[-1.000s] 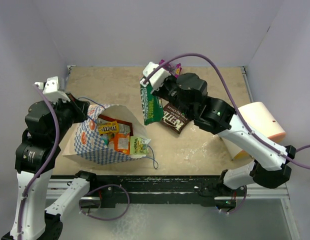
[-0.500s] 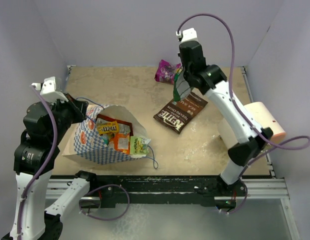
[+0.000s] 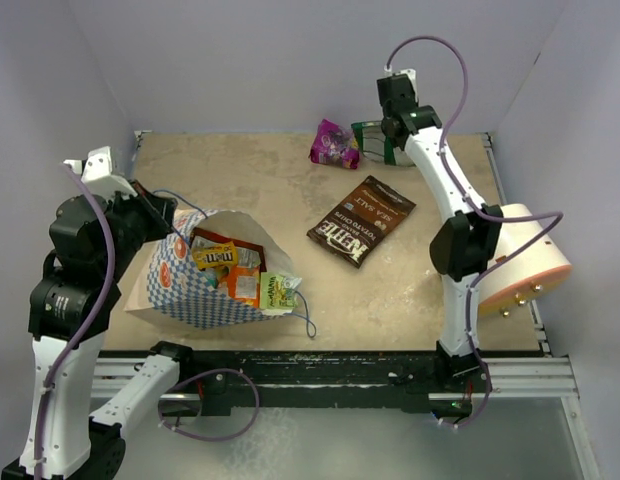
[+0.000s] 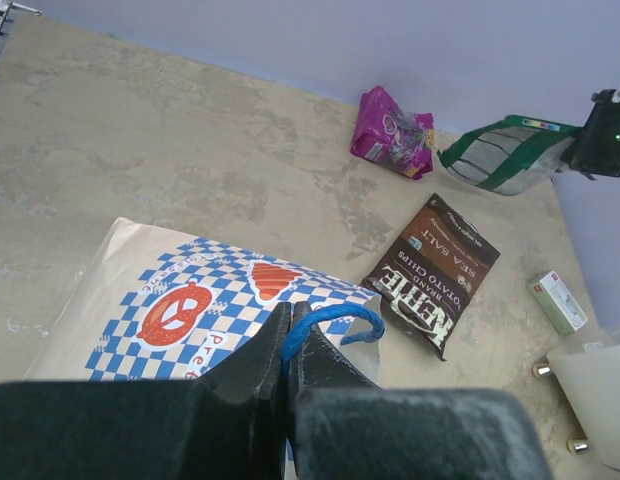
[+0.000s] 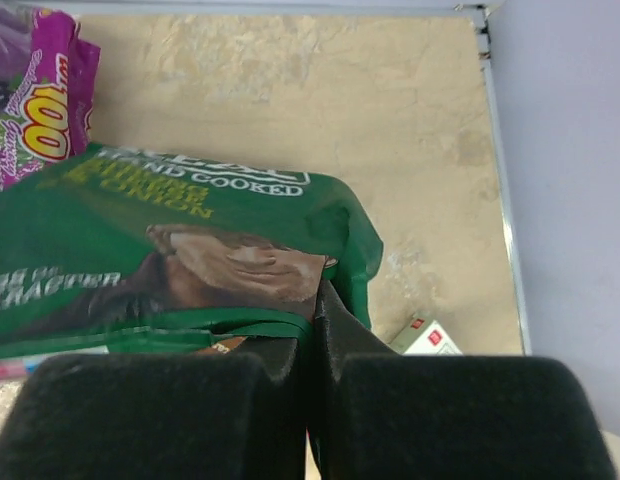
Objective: Take the snacks out of the paper bag
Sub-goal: Place the snack at the center of the board.
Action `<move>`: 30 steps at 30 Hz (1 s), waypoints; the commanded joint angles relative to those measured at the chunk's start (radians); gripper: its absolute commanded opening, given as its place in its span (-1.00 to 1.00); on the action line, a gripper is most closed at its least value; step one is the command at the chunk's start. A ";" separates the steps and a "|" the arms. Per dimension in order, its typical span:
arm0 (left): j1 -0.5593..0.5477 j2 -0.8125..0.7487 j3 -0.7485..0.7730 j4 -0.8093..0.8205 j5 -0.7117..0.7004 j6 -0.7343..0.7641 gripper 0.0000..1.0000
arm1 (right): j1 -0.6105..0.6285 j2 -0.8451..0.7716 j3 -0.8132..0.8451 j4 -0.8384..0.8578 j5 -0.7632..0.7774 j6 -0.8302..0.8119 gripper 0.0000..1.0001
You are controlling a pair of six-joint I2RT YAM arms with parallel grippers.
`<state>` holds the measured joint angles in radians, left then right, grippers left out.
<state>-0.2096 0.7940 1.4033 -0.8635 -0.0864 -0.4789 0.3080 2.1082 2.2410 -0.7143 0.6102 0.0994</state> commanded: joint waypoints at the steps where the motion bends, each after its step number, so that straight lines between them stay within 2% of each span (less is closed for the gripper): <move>1: -0.001 0.012 0.044 0.005 -0.013 0.001 -1.00 | 0.019 -0.002 -0.013 -0.001 -0.002 0.095 -1.00; 4: 0.000 0.012 0.047 0.003 -0.014 0.005 -1.00 | 0.026 -0.020 -0.116 -0.044 -0.035 0.193 -1.00; 7: 0.000 0.010 0.049 -0.006 -0.012 0.008 -1.00 | 0.051 -0.080 -0.283 0.023 -0.065 0.210 -1.00; 10: -0.001 0.006 0.048 -0.010 -0.009 0.015 -1.00 | 0.072 -0.119 -0.376 0.036 -0.070 0.227 -1.00; 15: -0.001 0.000 0.046 -0.013 -0.004 0.019 -1.00 | 0.106 -0.154 -0.434 0.001 -0.065 0.250 -1.00; 22: -0.001 -0.009 0.045 -0.019 0.004 0.022 -1.00 | 0.172 -0.189 -0.407 -0.101 -0.035 0.262 -1.00; 30: -0.001 -0.021 0.040 -0.021 0.003 0.023 -1.00 | 0.232 -0.217 -0.582 -0.027 -0.209 0.385 -1.00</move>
<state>-0.2096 0.7815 1.4158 -0.9077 -0.0837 -0.4747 0.5129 1.9045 1.7061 -0.7578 0.4938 0.3836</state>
